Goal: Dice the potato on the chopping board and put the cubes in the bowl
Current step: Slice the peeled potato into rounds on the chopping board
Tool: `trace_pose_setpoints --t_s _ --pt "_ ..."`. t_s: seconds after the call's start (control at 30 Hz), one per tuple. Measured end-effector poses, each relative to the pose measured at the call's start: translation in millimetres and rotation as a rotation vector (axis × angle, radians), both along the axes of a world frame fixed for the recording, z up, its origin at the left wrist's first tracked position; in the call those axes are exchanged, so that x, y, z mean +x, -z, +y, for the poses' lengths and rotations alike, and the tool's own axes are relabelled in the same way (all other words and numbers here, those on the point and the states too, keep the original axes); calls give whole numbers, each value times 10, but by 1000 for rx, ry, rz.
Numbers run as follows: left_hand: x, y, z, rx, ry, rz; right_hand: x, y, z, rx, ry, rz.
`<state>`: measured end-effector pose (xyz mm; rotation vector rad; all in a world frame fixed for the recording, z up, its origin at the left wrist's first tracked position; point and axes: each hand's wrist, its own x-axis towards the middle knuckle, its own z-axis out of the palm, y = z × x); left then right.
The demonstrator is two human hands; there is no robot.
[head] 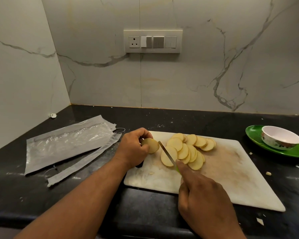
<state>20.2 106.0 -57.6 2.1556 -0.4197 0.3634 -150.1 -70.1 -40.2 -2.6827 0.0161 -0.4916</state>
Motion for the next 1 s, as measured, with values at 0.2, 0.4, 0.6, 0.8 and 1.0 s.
trace_pose_setpoints --t_s 0.2,0.4,0.6,0.8,1.0 --pt "-30 -14 0 -42 35 17 -13 52 -35 4 67 -60" --pt "-11 37 69 -65 100 23 -37 24 -5 -18 69 -101" --pt "-33 2 95 -186 134 89 -57 55 -1 -154 5 -54" --pt "-37 -8 113 -237 167 128 -38 -24 20 -148 54 -45" --pt "-44 -82 172 -207 262 284 58 -87 13 -104 149 -22"
